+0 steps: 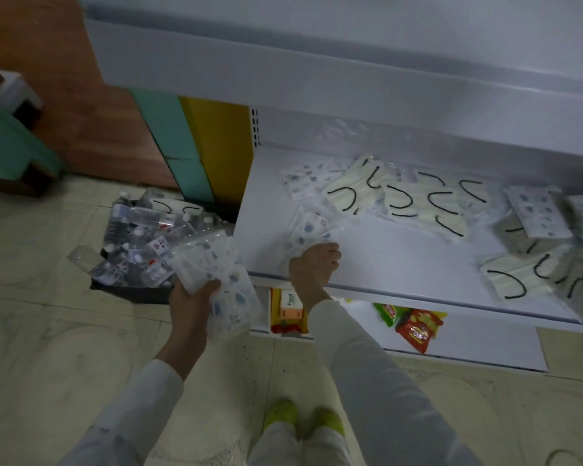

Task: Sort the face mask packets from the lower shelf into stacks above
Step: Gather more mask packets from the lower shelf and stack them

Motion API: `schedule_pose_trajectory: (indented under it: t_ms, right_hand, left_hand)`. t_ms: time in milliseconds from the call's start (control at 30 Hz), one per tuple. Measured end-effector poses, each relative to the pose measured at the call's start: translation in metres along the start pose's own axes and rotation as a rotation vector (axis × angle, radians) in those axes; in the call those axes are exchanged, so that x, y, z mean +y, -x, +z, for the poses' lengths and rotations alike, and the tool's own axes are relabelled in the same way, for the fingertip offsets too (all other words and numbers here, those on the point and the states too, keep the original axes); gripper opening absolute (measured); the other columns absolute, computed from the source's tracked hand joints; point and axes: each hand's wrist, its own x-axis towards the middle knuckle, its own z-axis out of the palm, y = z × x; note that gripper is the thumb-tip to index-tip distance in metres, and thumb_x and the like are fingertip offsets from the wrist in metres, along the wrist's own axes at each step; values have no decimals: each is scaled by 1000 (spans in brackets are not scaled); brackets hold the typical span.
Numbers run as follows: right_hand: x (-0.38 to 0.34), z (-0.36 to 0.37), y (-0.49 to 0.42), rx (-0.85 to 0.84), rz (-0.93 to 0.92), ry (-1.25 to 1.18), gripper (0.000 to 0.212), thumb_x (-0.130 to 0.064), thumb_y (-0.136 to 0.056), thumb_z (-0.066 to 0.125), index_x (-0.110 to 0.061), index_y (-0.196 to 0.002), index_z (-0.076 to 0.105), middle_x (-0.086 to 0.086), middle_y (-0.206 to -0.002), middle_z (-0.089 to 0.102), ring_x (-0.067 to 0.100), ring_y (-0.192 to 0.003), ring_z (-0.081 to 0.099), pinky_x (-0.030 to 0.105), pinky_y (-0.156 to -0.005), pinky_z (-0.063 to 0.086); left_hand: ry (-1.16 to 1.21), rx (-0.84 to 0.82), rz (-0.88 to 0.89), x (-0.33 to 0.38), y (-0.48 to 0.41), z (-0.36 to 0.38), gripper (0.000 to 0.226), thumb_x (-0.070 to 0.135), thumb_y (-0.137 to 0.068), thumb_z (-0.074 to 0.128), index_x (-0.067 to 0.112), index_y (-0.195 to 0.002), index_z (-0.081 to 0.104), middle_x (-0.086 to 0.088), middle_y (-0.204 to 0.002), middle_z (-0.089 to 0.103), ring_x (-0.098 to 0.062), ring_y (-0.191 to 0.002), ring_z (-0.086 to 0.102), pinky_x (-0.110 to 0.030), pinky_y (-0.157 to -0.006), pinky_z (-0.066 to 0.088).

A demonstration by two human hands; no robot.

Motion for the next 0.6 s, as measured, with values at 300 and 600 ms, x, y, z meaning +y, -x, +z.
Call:
schedule_pose_trajectory:
  t_ms: [300, 600]
  right_hand:
    - [14, -32, -3, -170, 37, -500, 34, -11, -86, 56, -4, -118, 49, 9, -108, 56, 22, -93, 55, 26, -75, 46]
    - [27, -103, 16, -601, -296, -781, 41, 7, -74, 65, -8, -112, 59, 2, -100, 67, 19, -93, 64, 27, -78, 50]
  left_hand:
    - [15, -64, -38, -4, -7, 10, 51, 1, -85, 62, 7, -133, 48, -9, -120, 58, -27, -103, 57, -31, -70, 49]
    - [141, -101, -127, 2, 9, 54, 26, 23, -95, 51, 15, -121, 52, 0, -97, 61, -24, -94, 60, -31, -66, 49]
